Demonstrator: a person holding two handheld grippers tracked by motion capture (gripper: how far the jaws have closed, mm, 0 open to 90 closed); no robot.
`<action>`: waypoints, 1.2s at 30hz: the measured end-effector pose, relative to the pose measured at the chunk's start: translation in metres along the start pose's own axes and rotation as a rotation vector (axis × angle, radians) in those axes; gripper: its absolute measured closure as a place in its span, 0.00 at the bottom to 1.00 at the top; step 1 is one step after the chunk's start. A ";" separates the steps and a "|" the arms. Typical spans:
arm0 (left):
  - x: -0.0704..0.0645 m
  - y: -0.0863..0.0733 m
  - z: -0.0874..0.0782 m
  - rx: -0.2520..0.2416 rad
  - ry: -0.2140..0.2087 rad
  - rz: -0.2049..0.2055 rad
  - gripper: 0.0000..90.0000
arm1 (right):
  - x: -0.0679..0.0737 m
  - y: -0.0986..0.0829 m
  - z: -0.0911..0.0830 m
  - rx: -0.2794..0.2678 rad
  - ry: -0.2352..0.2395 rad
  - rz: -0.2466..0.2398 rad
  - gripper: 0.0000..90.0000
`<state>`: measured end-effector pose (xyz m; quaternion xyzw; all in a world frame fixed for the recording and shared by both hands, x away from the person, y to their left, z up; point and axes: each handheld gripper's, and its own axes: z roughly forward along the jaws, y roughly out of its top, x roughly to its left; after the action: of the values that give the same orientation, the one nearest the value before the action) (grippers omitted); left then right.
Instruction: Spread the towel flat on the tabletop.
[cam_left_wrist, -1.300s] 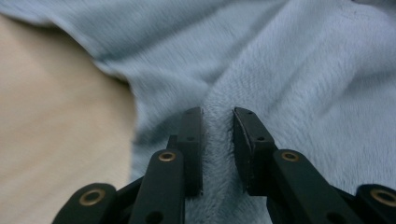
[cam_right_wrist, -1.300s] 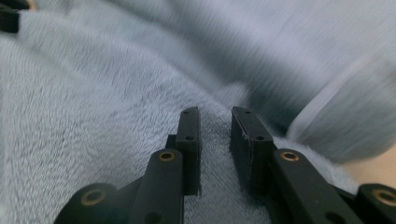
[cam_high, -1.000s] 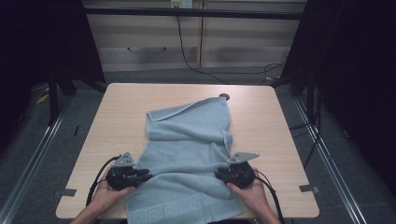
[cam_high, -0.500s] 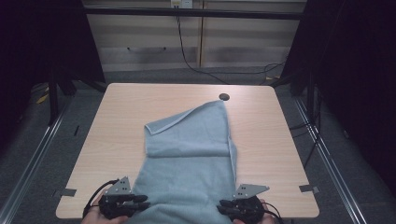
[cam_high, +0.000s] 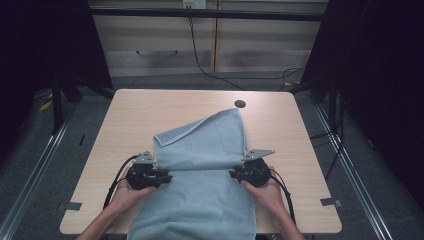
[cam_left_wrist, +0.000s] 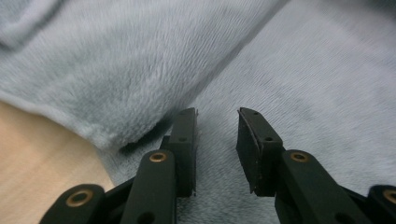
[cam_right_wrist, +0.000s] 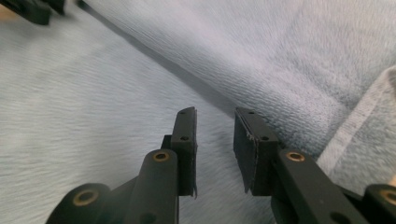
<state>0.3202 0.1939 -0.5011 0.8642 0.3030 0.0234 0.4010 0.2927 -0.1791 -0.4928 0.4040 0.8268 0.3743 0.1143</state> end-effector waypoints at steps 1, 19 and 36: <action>0.000 -0.002 0.000 -0.017 -0.003 0.003 0.76 | -0.001 -0.002 0.002 0.010 -0.011 0.007 0.78; -0.077 -0.054 -0.037 0.034 -0.154 0.117 0.81 | 0.069 -0.081 -0.066 0.029 0.077 -0.033 0.80; 0.001 0.008 -0.044 -0.153 -0.028 0.011 0.74 | 0.041 -0.037 -0.045 -0.071 0.069 -0.030 0.75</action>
<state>0.3130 0.2204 -0.4662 0.8328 0.2898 0.0365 0.4702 0.2222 -0.1863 -0.4828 0.3741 0.8225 0.4152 0.1058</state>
